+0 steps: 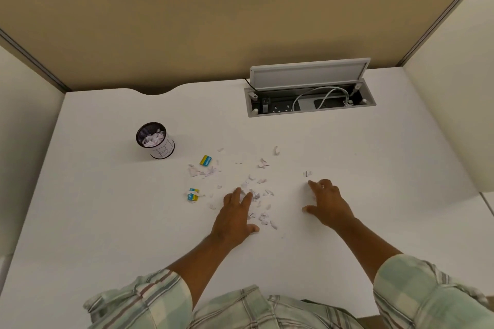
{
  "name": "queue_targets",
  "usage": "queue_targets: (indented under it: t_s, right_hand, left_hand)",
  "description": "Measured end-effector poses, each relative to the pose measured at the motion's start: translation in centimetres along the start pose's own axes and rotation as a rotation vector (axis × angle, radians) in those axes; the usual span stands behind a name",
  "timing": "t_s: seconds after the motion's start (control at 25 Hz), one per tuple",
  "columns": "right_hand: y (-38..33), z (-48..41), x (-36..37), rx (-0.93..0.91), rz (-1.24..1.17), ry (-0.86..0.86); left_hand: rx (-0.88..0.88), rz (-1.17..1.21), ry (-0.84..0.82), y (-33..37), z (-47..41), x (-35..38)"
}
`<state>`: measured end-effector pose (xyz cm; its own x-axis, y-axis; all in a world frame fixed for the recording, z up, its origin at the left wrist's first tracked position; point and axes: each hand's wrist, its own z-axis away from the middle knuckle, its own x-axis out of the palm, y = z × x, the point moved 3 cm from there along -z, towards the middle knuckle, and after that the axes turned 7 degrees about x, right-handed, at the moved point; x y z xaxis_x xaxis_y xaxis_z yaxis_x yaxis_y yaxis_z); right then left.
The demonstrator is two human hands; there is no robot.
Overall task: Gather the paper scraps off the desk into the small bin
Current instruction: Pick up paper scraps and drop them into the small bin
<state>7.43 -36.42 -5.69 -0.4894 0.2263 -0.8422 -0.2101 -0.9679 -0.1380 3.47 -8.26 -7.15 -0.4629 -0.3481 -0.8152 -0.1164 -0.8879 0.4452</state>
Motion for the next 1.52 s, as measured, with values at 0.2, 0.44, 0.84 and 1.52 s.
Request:
queue_targets:
  t_s: [0.2, 0.44, 0.84, 1.52]
  right_hand:
    - [-2.1, 2.7, 2.6, -0.089, 0.019, 0.078]
    - [-3.8, 4.0, 3.7, -0.164, 0.136, 0.106]
    - [-5.1, 3.9, 3.9, 0.036, -0.503, 0.041]
    - [-24.7, 1.1, -2.0, 0.025, -1.32, -0.32]
  left_hand:
    - [0.064, 0.036, 0.074, -0.1, 0.0, 0.2]
    - [0.011, 0.066, 0.1, -0.5, -1.3, -0.6]
    - [0.036, 0.036, 0.025, -0.4, -1.6, -0.6]
    - [-0.397, 0.493, 0.549, -10.3, 5.3, -12.0]
